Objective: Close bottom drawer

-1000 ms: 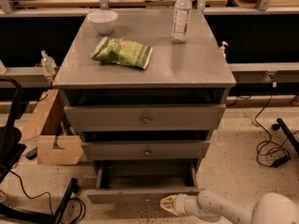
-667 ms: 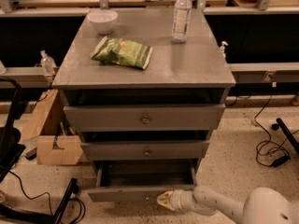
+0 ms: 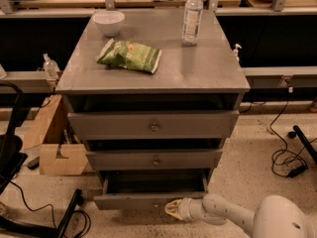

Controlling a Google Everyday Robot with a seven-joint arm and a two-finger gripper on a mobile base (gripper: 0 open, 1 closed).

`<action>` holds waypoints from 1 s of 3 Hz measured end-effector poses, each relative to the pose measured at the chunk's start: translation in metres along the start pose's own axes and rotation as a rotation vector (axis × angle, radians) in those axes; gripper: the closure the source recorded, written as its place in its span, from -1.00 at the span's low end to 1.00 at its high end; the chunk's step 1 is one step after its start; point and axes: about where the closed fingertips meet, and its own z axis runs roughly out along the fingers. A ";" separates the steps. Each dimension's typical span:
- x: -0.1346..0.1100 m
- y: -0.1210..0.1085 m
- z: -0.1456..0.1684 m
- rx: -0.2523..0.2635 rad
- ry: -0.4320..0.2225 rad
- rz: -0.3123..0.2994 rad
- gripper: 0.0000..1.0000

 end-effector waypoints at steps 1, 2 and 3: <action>0.008 0.022 -0.004 -0.027 0.028 0.029 1.00; 0.019 0.039 -0.009 -0.029 0.048 0.062 1.00; 0.021 0.041 -0.008 -0.028 0.049 0.066 1.00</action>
Offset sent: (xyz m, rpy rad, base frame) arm -0.0654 -0.0242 -0.0223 -0.0455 0.1114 -0.0638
